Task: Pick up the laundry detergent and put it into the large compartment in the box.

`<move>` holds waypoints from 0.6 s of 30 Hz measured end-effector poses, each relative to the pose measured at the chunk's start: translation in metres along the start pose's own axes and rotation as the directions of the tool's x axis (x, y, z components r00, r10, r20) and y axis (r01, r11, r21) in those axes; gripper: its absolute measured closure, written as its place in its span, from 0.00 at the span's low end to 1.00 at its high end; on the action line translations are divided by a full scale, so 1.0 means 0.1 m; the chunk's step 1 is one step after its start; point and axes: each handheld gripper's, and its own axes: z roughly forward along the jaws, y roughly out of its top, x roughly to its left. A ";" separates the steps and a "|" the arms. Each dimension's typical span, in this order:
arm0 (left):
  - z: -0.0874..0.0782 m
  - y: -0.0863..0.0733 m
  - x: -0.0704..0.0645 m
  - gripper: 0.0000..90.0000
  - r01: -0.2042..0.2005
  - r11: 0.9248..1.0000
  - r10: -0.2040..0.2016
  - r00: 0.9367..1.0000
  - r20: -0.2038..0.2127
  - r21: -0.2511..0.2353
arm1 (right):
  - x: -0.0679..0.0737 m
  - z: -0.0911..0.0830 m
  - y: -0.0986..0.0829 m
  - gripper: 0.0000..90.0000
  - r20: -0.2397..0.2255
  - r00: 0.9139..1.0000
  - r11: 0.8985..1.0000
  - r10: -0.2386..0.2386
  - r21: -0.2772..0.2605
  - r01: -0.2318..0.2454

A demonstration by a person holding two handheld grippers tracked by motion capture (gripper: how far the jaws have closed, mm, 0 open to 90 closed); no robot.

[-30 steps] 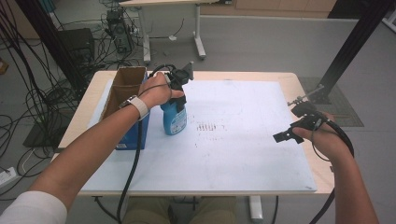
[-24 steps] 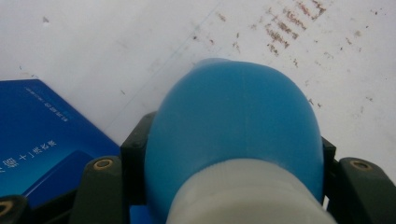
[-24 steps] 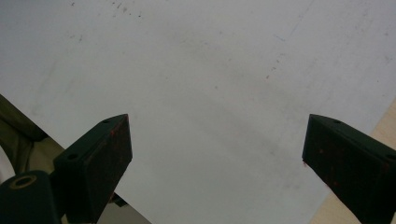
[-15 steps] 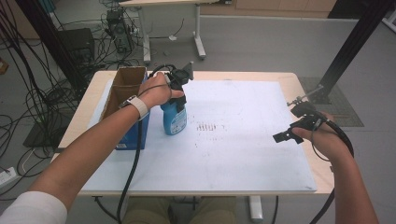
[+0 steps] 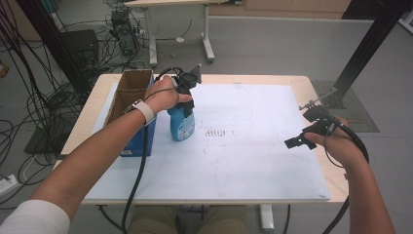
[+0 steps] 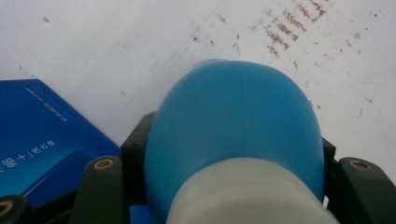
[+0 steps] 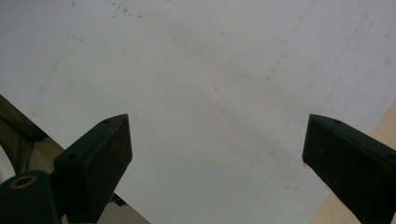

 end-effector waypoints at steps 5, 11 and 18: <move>0.00 0.00 -0.01 0.43 -0.001 1.000 0.001 1.000 -0.002 0.000 | 0.00 0.01 0.01 0.09 -0.001 1.000 1.000 -0.002 0.000 0.002; 0.00 0.00 0.00 0.43 -0.001 1.000 0.001 1.000 -0.001 0.001 | 0.00 0.00 0.01 0.09 0.000 1.000 1.000 -0.002 0.001 0.002; 0.00 0.00 0.00 0.43 -0.003 1.000 0.003 1.000 -0.001 -0.002 | 0.00 0.01 0.02 0.09 -0.001 1.000 1.000 -0.004 0.000 0.004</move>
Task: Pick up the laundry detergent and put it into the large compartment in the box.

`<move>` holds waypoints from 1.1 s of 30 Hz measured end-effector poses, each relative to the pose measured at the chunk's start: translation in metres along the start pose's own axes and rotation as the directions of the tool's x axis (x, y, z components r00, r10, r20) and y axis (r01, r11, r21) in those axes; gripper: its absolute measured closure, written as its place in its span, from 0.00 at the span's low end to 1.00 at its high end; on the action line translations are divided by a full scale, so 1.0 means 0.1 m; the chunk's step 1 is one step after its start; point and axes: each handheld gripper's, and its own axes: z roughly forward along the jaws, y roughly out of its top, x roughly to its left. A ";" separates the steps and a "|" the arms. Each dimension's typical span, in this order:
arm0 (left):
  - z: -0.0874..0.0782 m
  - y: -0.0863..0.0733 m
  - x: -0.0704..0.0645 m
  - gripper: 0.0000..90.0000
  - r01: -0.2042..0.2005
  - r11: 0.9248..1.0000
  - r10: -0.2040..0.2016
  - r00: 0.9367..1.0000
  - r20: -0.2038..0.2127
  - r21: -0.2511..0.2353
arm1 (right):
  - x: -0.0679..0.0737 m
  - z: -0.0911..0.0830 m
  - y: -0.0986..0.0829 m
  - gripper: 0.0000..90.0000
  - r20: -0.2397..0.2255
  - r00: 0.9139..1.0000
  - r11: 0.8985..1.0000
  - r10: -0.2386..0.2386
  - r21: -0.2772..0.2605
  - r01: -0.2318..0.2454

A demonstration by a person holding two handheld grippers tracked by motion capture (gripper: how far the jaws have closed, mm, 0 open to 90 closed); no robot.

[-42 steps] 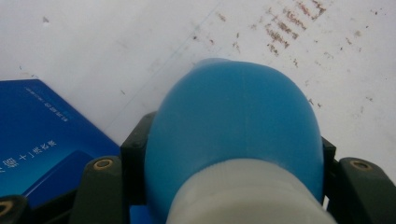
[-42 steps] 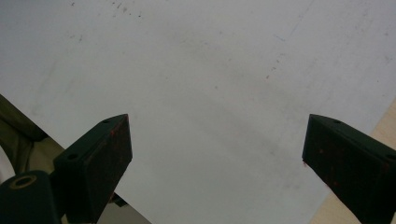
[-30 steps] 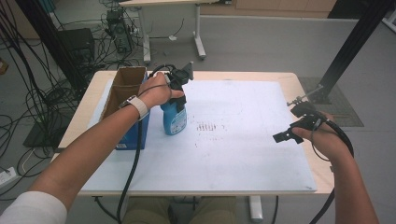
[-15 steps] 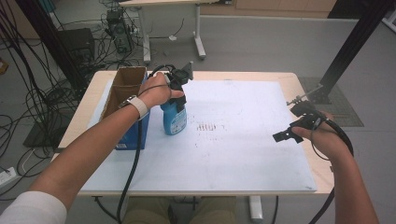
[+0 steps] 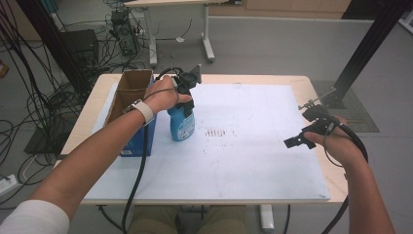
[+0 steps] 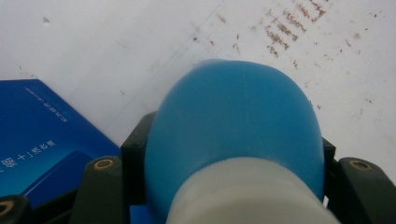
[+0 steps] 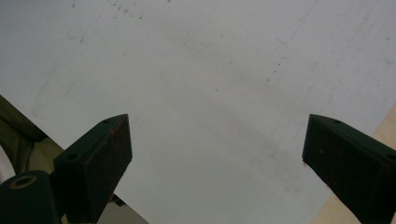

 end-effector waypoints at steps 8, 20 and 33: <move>0.00 0.00 0.00 0.43 -0.001 1.000 0.001 1.000 0.001 0.001 | 0.00 0.01 0.00 0.09 -0.002 1.000 1.000 0.000 0.000 0.000; 0.00 -0.01 0.01 0.43 -0.004 1.000 0.004 1.000 0.003 -0.004 | 0.01 0.00 0.00 0.09 -0.001 1.000 1.000 -0.001 -0.003 0.001; 0.00 -0.01 0.01 0.43 -0.004 1.000 0.004 1.000 0.004 -0.005 | 0.00 0.02 -0.01 0.09 -0.002 1.000 1.000 0.004 -0.001 -0.004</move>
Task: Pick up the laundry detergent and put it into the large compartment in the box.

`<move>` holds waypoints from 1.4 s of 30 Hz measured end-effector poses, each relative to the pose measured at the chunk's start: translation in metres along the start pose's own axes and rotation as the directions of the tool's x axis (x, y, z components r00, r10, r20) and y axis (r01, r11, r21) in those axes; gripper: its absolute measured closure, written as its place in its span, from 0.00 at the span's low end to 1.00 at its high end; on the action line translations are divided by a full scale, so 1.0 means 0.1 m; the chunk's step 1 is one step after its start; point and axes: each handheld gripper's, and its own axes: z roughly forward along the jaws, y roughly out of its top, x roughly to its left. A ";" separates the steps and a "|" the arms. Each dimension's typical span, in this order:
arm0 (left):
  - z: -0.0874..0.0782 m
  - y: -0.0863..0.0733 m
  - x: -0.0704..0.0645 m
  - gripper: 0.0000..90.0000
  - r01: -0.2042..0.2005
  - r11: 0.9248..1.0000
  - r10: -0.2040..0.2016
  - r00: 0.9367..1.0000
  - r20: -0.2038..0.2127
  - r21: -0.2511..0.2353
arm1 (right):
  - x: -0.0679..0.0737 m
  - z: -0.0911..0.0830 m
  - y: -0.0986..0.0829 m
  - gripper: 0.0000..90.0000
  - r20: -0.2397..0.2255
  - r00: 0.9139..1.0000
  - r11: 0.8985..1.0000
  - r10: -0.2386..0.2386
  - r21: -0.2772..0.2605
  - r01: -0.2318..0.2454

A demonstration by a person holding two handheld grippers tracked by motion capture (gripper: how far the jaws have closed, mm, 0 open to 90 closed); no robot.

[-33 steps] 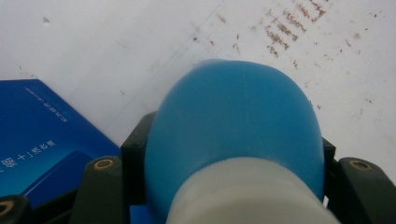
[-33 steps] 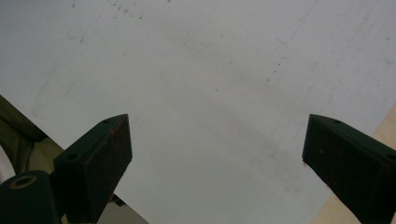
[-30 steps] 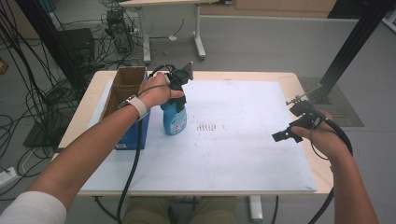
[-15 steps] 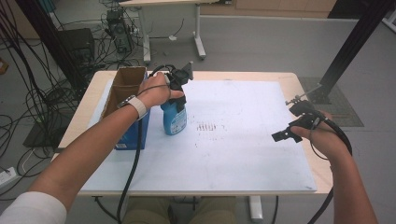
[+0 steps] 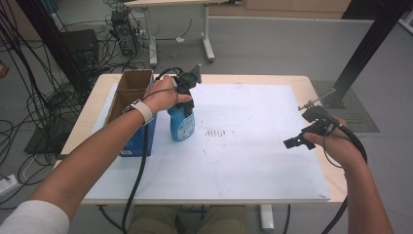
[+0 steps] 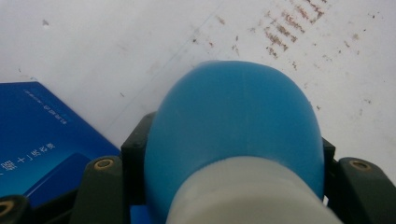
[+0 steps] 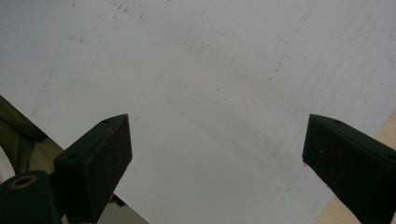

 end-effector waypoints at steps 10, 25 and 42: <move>0.00 0.00 0.00 0.43 0.008 1.000 -0.008 1.000 0.000 0.000 | 0.00 0.00 0.00 0.09 0.000 1.000 1.000 -0.003 -0.003 0.003; -0.02 0.01 -0.03 0.43 0.017 1.000 -0.017 1.000 -0.007 0.009 | 0.01 -0.03 -0.02 0.09 0.006 1.000 1.000 0.001 0.001 -0.001; -0.36 -0.04 -0.13 0.43 0.065 0.998 -0.065 0.998 0.001 -0.007 | 0.07 -0.11 -0.03 0.09 0.017 1.000 1.000 -0.006 -0.009 0.007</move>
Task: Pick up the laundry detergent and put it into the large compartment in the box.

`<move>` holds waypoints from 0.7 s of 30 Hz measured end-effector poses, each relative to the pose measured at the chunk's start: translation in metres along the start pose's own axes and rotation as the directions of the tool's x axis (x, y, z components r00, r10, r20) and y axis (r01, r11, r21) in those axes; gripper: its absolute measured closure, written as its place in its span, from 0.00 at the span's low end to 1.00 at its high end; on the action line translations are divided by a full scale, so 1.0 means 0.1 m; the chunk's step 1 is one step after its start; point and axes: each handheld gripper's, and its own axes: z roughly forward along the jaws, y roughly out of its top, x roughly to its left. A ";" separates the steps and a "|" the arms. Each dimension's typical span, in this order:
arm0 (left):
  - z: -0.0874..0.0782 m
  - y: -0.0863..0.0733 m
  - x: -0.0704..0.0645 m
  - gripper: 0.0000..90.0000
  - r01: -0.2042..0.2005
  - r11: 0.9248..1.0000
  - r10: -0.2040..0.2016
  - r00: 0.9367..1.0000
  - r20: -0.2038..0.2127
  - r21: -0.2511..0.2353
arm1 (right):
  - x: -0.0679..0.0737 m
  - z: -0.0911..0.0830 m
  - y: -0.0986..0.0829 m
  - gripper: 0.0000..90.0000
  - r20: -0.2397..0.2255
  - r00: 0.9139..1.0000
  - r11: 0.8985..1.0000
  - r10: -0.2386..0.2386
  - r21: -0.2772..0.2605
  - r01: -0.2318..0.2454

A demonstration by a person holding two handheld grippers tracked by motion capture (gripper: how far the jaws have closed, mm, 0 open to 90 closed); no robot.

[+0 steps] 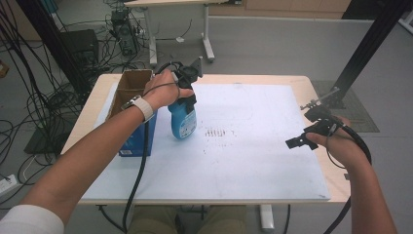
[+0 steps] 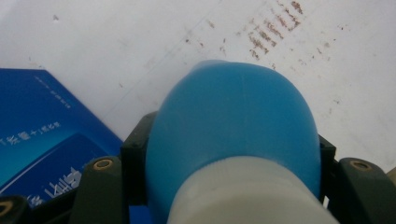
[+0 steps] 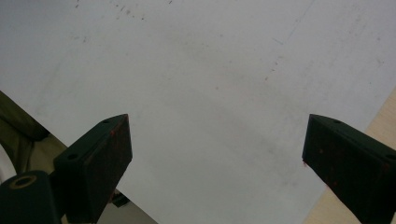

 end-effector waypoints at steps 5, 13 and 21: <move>-0.10 -0.03 0.02 0.43 0.031 0.999 -0.031 0.999 0.022 0.011 | 0.03 -0.03 -0.01 0.09 0.003 1.000 1.000 -0.004 -0.006 0.004; -0.29 -0.08 -0.02 0.43 0.076 0.997 -0.076 0.997 0.016 0.011 | 0.09 -0.10 0.00 0.09 0.014 1.000 1.000 -0.018 -0.014 0.018; -0.45 -0.12 -0.03 0.43 0.108 0.994 -0.108 0.994 0.013 0.012 | 0.14 -0.16 -0.01 0.09 0.022 0.999 0.999 -0.028 -0.023 0.029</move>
